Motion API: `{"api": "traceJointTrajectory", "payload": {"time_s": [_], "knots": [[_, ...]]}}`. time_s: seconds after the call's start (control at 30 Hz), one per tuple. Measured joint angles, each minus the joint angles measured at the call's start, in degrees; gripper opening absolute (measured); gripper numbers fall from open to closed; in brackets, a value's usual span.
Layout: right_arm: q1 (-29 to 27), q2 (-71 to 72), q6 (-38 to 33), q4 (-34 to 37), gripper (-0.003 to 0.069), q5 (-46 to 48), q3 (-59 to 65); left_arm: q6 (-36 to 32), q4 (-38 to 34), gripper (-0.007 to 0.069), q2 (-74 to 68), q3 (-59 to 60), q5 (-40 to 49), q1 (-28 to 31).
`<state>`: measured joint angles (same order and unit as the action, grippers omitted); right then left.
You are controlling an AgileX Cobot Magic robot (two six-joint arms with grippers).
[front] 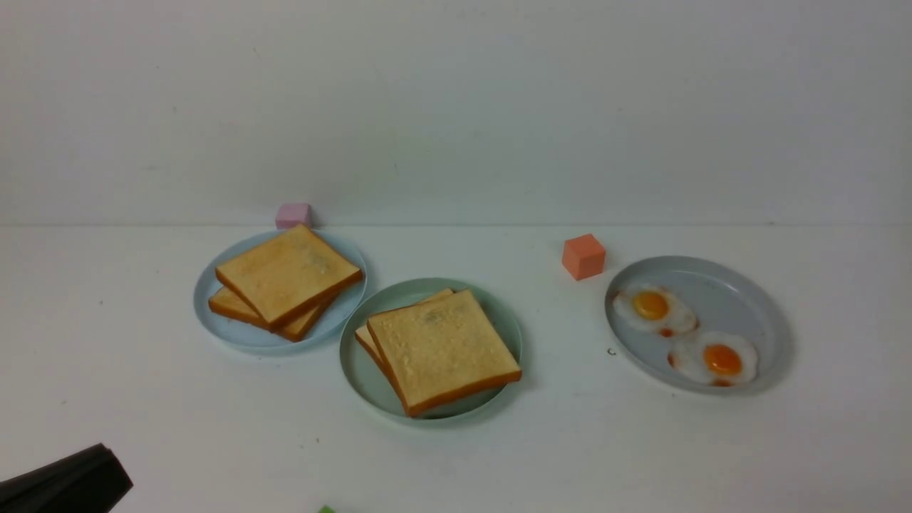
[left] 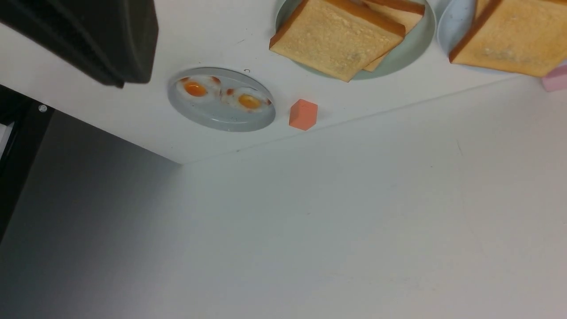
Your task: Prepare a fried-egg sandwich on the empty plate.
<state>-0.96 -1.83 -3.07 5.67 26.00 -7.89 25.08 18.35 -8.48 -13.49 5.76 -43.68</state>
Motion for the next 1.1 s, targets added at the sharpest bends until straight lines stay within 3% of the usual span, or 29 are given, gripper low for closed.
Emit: {"api": "traceJointTrajectory", "payload": {"time_s": [0.13,1.1], "knots": [[-0.93,2.33,-0.13,0.61,-0.0013,-2.63,8.55,0.0,0.0,-0.001,0.02,0.0,-0.11,0.0],[-0.97,2.47,-0.13,1.92,-0.0006,-3.16,8.74,0.0,0.06,0.0018,0.02,0.0,-0.31,0.0]]}}
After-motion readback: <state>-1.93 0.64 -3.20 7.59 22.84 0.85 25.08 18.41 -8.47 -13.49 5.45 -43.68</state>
